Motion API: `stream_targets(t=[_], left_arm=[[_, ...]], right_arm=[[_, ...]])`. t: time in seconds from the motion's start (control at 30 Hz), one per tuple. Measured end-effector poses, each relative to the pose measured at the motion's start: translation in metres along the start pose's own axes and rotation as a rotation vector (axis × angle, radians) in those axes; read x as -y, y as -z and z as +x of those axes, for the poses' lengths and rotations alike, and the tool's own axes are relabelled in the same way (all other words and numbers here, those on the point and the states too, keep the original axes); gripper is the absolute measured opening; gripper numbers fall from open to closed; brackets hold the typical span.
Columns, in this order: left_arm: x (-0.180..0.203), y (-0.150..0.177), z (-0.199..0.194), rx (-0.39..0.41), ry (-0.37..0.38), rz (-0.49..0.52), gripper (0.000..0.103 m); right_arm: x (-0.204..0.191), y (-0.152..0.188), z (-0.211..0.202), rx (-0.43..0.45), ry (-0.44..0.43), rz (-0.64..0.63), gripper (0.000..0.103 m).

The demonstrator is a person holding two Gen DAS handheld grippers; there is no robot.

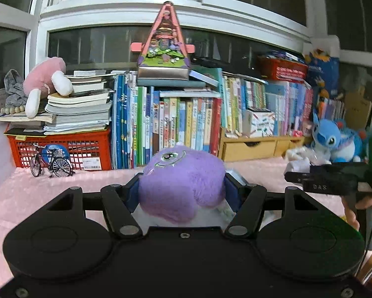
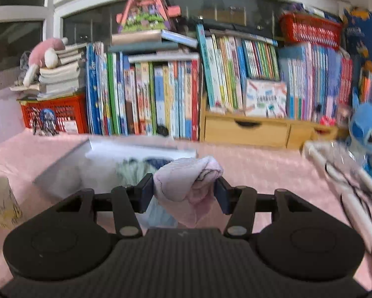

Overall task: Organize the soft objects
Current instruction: 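Lift and carry the purple plush and pink sock over the grey tray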

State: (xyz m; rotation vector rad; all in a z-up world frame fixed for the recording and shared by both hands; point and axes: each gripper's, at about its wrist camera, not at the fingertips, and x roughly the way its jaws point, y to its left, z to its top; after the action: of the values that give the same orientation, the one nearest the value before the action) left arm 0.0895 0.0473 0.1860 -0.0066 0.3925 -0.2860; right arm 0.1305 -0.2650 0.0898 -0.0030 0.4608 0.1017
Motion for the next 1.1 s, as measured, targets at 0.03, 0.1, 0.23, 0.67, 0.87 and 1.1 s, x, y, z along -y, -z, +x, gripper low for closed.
stream_targets(t=[0.03, 0.1, 0.23, 0.67, 0.87, 1.1], left_arm=[[-0.005, -0.009, 0.008, -0.015, -0.003, 0.003, 0.064], [-0.014, -0.023, 0.024, -0.041, -0.016, -0.007, 0.064], [-0.026, -0.044, 0.069, -0.118, -0.011, -0.042, 0.064], [-0.046, -0.045, 0.225, -0.456, -0.027, -0.099, 0.064], [-0.053, -0.034, 0.282, -0.550, -0.062, -0.127, 0.064], [-0.049, -0.028, 0.325, -0.600, -0.076, -0.112, 0.064]], right_arm=[[0.000, -0.007, 0.002, 0.005, -0.005, -0.003, 0.056], [-0.001, -0.020, 0.008, 0.003, -0.011, -0.004, 0.056], [-0.002, -0.038, 0.027, -0.027, -0.032, 0.024, 0.057], [0.009, -0.057, 0.128, -0.171, 0.029, 0.057, 0.057], [0.018, -0.049, 0.173, -0.238, 0.018, 0.114, 0.057], [0.015, -0.041, 0.209, -0.281, 0.027, 0.113, 0.057]])
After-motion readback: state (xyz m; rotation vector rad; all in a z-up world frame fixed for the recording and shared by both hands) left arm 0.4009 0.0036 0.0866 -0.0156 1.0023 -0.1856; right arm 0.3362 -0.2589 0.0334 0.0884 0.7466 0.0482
